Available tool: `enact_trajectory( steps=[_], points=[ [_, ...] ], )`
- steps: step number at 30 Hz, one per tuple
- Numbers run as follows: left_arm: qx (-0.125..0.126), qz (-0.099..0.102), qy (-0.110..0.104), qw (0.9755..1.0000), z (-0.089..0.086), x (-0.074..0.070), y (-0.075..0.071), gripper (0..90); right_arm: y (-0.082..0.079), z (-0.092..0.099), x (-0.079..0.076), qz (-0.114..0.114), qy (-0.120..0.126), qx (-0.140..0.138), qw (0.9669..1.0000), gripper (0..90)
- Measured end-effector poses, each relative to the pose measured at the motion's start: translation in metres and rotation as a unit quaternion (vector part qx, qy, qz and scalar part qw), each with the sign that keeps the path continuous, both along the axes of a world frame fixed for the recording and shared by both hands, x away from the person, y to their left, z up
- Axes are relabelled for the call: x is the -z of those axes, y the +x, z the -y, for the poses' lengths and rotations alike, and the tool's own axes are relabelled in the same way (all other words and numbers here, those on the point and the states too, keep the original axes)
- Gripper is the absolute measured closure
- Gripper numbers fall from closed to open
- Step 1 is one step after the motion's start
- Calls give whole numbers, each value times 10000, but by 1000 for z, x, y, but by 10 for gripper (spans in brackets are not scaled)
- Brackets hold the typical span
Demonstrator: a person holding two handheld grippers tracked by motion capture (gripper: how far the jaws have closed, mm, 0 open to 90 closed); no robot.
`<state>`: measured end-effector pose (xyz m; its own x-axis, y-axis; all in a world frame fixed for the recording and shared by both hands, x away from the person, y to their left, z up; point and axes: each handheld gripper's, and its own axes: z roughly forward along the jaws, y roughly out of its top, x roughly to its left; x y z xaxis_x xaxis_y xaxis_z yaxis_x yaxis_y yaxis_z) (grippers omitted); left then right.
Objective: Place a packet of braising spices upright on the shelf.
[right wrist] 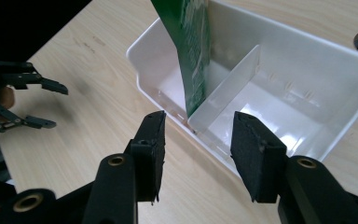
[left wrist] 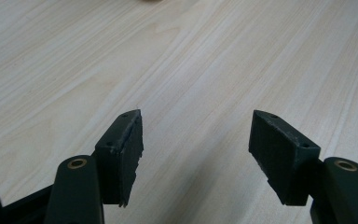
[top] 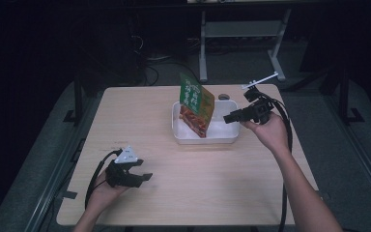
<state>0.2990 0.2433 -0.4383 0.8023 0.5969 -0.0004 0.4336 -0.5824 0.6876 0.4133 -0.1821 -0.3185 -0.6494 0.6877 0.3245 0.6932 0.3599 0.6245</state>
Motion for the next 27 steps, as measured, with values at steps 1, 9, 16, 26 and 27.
enact_trajectory(
  steps=[1,9,16,26,27],
  points=[
    [8,0,-5,10000,0,0,0,349,-1,1,1,-5,-8,-5,10000,539],
    [35,-1,13,10000,2,1,-1,348,-9,10,9,-26,83,-23,10000,534],
    [47,14,14,10000,3,1,-1,346,-20,18,19,-49,148,-46,9999,526],
    [54,18,7,10000,3,1,-2,346,-32,27,33,-111,147,-42,9998,513],
    [57,21,10,10000,3,1,-2,346,-34,28,34,-109,142,-50,9998,513]
  ],
)
